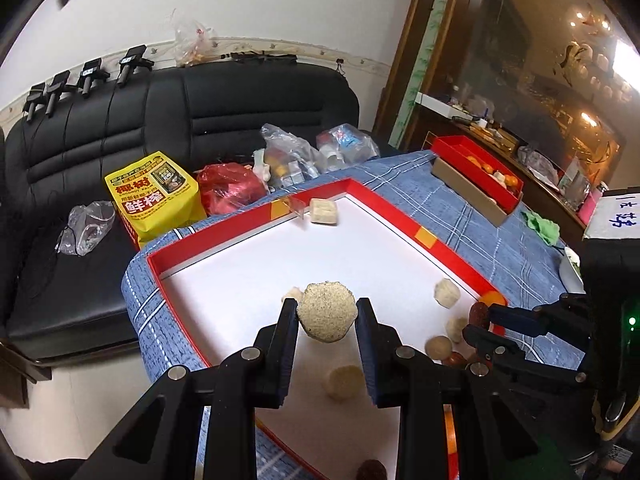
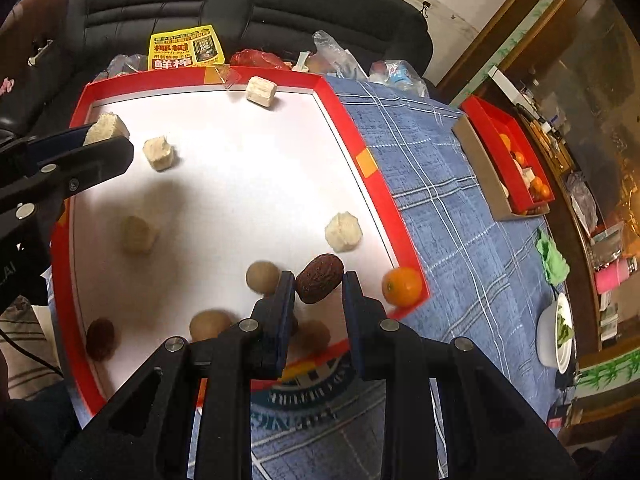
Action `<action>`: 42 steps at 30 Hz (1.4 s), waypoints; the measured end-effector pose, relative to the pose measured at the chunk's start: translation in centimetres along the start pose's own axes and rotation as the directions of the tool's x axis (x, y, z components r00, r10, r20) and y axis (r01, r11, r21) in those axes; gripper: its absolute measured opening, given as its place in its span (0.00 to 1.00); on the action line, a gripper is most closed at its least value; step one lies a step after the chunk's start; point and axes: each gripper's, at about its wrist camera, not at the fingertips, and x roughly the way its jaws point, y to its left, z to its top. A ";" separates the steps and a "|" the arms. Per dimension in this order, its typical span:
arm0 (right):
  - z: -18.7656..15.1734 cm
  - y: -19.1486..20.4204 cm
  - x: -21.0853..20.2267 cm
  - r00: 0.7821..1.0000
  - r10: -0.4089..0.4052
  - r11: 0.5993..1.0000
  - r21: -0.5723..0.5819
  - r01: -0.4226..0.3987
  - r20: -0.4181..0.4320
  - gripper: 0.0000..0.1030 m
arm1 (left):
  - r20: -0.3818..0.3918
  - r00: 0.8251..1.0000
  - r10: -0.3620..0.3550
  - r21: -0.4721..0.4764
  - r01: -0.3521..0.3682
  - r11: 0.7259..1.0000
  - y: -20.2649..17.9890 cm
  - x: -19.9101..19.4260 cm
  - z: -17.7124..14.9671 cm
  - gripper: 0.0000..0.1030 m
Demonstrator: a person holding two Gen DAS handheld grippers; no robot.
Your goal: Organize fruits
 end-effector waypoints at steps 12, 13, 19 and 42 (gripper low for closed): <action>1.4 0.1 1.7 1.000 0.019 1.000 0.009 -0.019 -0.002 0.23 | -0.022 0.999 0.041 -0.004 -0.041 0.999 0.8 2.2 0.7 0.27; 1.4 0.1 1.8 1.000 0.020 1.000 0.012 -0.020 -0.001 0.23 | -0.026 0.999 0.048 -0.002 -0.048 0.999 0.9 2.5 0.7 0.27; 1.9 -0.5 2.4 0.999 0.048 0.997 0.057 -0.049 0.020 0.23 | -0.043 0.995 0.086 0.003 -0.086 0.996 1.0 3.7 1.1 0.27; -11.5 -9.5 -4.6 0.971 -0.042 0.873 0.481 -0.078 0.234 0.79 | 0.050 0.990 -0.129 0.322 0.106 0.941 -12.5 -4.1 -4.5 0.81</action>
